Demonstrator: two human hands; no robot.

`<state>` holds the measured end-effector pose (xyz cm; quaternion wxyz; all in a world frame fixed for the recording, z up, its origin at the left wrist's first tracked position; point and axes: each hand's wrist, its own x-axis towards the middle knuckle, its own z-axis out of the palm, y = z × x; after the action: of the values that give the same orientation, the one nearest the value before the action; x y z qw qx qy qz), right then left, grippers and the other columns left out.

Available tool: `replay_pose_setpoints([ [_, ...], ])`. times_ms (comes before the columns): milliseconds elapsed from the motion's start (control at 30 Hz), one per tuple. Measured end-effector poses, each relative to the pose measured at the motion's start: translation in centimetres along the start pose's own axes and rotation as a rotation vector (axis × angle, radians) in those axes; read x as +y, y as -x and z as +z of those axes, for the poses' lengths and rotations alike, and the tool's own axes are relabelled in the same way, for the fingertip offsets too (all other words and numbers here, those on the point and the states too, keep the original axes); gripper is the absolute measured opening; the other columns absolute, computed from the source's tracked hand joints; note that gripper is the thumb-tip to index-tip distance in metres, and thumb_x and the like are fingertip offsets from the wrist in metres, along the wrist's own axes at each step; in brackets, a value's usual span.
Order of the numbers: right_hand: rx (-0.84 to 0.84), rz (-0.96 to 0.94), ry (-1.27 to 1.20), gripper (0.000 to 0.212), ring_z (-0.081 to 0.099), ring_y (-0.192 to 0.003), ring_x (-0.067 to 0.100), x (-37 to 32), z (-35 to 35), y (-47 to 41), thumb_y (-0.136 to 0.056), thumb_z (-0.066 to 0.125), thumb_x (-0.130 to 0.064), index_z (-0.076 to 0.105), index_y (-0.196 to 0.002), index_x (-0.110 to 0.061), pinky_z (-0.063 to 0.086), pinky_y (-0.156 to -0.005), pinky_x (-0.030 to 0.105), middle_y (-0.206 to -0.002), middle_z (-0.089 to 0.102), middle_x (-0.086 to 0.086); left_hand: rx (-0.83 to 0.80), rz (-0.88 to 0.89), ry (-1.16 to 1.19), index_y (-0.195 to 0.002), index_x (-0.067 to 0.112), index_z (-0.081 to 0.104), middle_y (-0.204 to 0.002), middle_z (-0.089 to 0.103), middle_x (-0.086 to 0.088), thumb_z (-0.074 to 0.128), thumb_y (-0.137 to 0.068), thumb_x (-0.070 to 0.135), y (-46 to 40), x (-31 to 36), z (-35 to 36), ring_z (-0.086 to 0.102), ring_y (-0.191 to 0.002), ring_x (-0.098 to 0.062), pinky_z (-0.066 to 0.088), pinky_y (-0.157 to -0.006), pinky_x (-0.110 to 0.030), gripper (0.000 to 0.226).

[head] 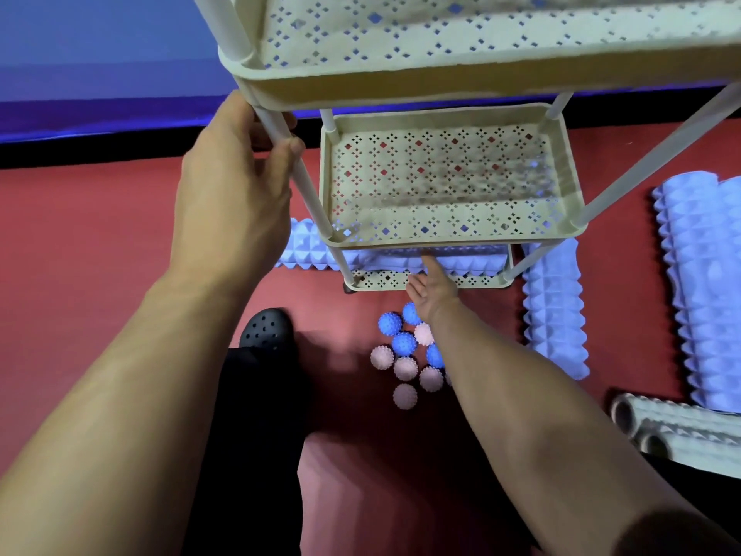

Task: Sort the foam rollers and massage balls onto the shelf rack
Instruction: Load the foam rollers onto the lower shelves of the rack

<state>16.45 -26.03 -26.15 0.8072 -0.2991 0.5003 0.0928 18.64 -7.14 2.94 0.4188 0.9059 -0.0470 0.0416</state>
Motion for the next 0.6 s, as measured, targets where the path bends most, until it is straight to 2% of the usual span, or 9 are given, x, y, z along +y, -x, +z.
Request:
replay_pose_setpoints([
  [133, 0.000, -0.007, -0.065, 0.032, 0.045, -0.140, 0.026, 0.9, 2.0, -1.1, -0.101, 0.053, -0.032, 0.052, -0.124, -0.009, 0.038, -0.113, 0.039, -0.148, 0.049, 0.013, -0.001, 0.019, 0.019, -0.115, 0.021, 0.062, -0.090, 0.065, 0.013, 0.058, -0.100, 0.020, 0.0, 0.0, -0.1, 0.071, -0.090, -0.014, 0.062, -0.079, -0.043, 0.016],
  [233, -0.030, -0.020, -0.078, 0.039, 0.046, -0.139, 0.026, 1.6, 3.2, -2.2, -0.102, 0.049, -0.031, 0.053, -0.134, -0.008, 0.038, -0.109, 0.040, -0.147, 0.052, 0.010, -0.004, 0.030, 0.010, -0.112, 0.023, 0.060, -0.090, 0.065, 0.013, 0.058, -0.101, 0.020, -0.1, 0.0, 0.1, 0.071, -0.089, -0.011, 0.062, -0.078, -0.040, 0.012],
  [333, -0.025, -0.055, -0.109, 0.043, 0.051, -0.132, 0.027, 1.4, 4.0, -3.3, -0.100, 0.056, -0.032, 0.052, -0.138, -0.012, 0.043, -0.101, 0.039, -0.140, 0.057, 0.007, -0.003, 0.037, 0.006, -0.111, 0.025, 0.058, -0.089, 0.064, 0.013, 0.058, -0.102, 0.020, 0.0, 0.0, 0.1, 0.070, -0.088, -0.012, 0.062, -0.076, -0.041, 0.011],
  [400, -0.024, -0.084, -0.162, 0.041, 0.059, -0.117, 0.024, 1.0, 4.0, -3.9, -0.099, 0.057, -0.025, 0.049, -0.137, -0.012, 0.047, -0.097, 0.037, -0.131, 0.061, 0.006, -0.001, 0.036, 0.003, -0.111, 0.023, 0.059, -0.089, 0.064, 0.013, 0.058, -0.101, 0.019, -0.1, 0.0, 0.1, 0.070, -0.088, -0.013, 0.062, -0.074, -0.041, 0.011],
  [467, -0.002, -0.139, -0.196, 0.036, 0.068, -0.090, 0.016, 0.9, 3.9, -3.9, -0.098, 0.060, -0.020, 0.048, -0.132, -0.015, 0.055, -0.081, 0.029, -0.112, 0.066, 0.003, 0.000, 0.032, -0.003, -0.116, 0.018, 0.061, -0.090, 0.064, 0.013, 0.058, -0.101, 0.019, -0.1, 0.0, 0.1, 0.070, -0.091, -0.012, 0.063, -0.074, -0.038, 0.015],
  [500, -0.002, -0.167, -0.227, 0.037, 0.070, -0.091, 0.015, 0.8, 3.9, -3.7, -0.097, 0.063, -0.019, 0.050, -0.131, -0.013, 0.057, -0.079, 0.028, -0.111, 0.067, 0.003, -0.001, 0.029, 0.001, -0.117, 0.017, 0.061, -0.091, 0.064, 0.013, 0.058, -0.101, 0.019, -0.1, 0.0, 0.1, 0.070, -0.092, -0.011, 0.063, -0.074, -0.037, 0.017],
  [567, 0.042, -0.227, -0.273, 0.036, 0.066, -0.111, 0.021, 0.2, 3.7, -3.1, -0.095, 0.066, -0.018, 0.055, -0.128, -0.009, 0.059, -0.075, 0.026, -0.123, 0.067, 0.008, 0.000, 0.021, 0.015, -0.118, 0.018, 0.061, -0.091, 0.064, 0.014, 0.058, -0.101, 0.019, -0.1, 0.0, 0.2, 0.071, -0.093, -0.010, 0.063, -0.075, -0.036, 0.017],
  [600, 0.079, -0.248, -0.288, 0.030, 0.064, -0.114, 0.023, -0.1, 3.4, -3.1, -0.096, 0.065, -0.017, 0.056, -0.124, -0.009, 0.059, -0.071, 0.025, -0.126, 0.065, 0.010, 0.004, 0.019, 0.019, -0.118, 0.018, 0.061, -0.090, 0.064, 0.015, 0.058, -0.101, 0.019, -0.2, 0.0, 0.2, 0.071, -0.092, -0.010, 0.063, -0.075, -0.036, 0.017],
])
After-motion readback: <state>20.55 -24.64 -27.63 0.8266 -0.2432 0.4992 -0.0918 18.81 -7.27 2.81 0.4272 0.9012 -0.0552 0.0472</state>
